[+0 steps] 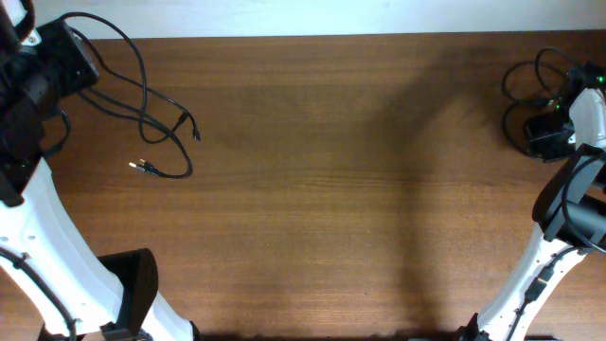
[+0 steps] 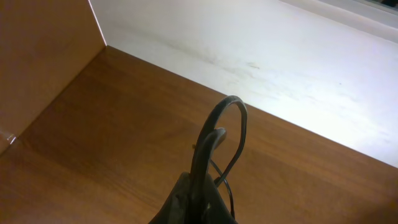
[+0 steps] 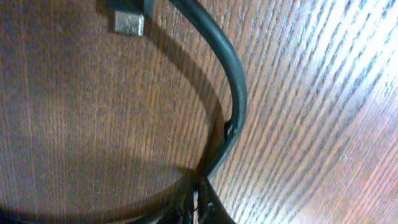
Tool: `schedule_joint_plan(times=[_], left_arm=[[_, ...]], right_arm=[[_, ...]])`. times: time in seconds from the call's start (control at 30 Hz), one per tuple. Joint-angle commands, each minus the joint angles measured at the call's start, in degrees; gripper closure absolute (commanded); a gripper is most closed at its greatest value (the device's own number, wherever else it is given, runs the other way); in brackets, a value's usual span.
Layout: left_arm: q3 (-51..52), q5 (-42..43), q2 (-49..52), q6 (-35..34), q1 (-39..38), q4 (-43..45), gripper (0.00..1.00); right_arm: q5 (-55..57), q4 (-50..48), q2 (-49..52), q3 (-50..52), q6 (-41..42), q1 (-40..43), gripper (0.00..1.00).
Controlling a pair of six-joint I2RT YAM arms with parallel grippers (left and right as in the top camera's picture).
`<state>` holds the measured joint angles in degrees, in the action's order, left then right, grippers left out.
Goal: Untangle cables
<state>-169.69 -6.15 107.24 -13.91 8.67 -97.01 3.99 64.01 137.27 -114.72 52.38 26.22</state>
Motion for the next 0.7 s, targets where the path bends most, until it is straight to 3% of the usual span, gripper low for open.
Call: schedule_joint_plan(times=[0.0, 0.13, 0.23, 0.67], left_arm=[[0.0, 0.4, -1.0, 0.7, -0.2, 0.3, 1.00], [0.1, 1.0, -1.0, 0.7, -0.2, 0.3, 1.00], [0.1, 1.0, -1.0, 0.7, -0.2, 0.3, 1.00], [0.1, 0.8, -1.0, 2.0, -0.2, 0.3, 1.00]], right_arm=[[-0.6, 1.1, -3.2, -4.0, 1.1, -1.8, 0.96], [0.8, 2.9, -3.7, -4.3, 1.5, -3.0, 0.96], [6.8, 6.8, -3.7, -4.2, 8.0, -3.3, 0.96], [7.2, 8.5, 2.4, -3.6, 15.0, -2.5, 0.96]])
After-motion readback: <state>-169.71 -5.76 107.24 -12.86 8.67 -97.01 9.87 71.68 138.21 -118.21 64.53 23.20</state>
